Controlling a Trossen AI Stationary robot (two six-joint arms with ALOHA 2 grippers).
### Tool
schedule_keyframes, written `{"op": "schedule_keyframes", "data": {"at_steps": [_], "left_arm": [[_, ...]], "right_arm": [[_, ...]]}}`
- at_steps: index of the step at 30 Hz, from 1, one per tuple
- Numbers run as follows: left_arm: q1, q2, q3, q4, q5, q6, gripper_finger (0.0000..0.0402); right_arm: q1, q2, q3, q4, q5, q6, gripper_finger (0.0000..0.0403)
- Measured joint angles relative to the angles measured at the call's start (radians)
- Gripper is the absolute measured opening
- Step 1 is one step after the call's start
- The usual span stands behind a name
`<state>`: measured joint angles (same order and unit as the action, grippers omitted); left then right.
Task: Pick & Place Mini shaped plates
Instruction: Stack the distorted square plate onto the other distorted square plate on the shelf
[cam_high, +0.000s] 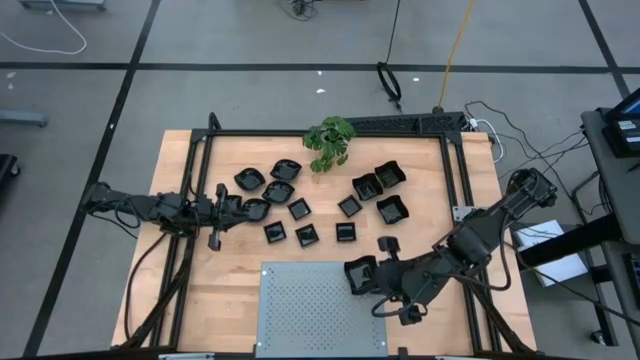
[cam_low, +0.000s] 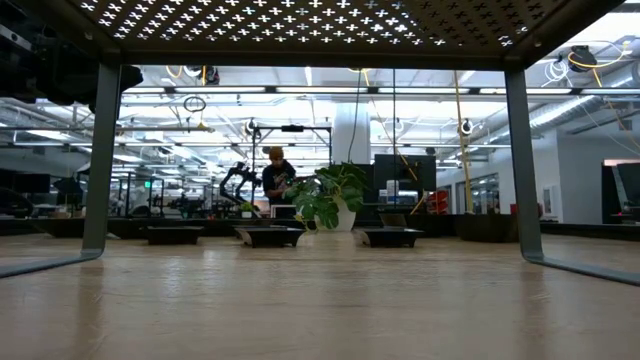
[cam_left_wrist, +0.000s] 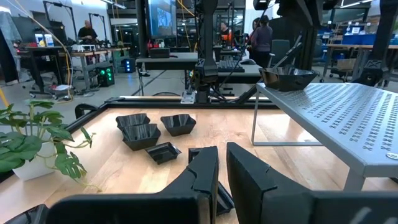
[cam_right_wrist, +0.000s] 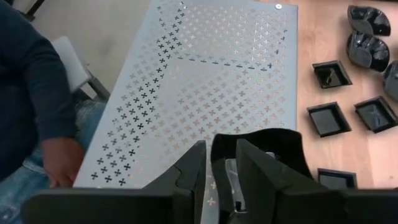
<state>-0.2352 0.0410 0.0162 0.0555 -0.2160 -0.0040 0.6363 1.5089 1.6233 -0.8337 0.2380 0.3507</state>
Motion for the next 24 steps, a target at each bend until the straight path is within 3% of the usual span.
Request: {"op": "schedule_keyframes", "data": {"at_steps": [24], "left_arm": [[0.0, 0.0, 0.0, 0.0, 0.0, 0.0, 0.0035]], "right_arm": [[-0.01, 0.0, 0.0, 0.0, 0.061, -0.065, 0.0078]]}}
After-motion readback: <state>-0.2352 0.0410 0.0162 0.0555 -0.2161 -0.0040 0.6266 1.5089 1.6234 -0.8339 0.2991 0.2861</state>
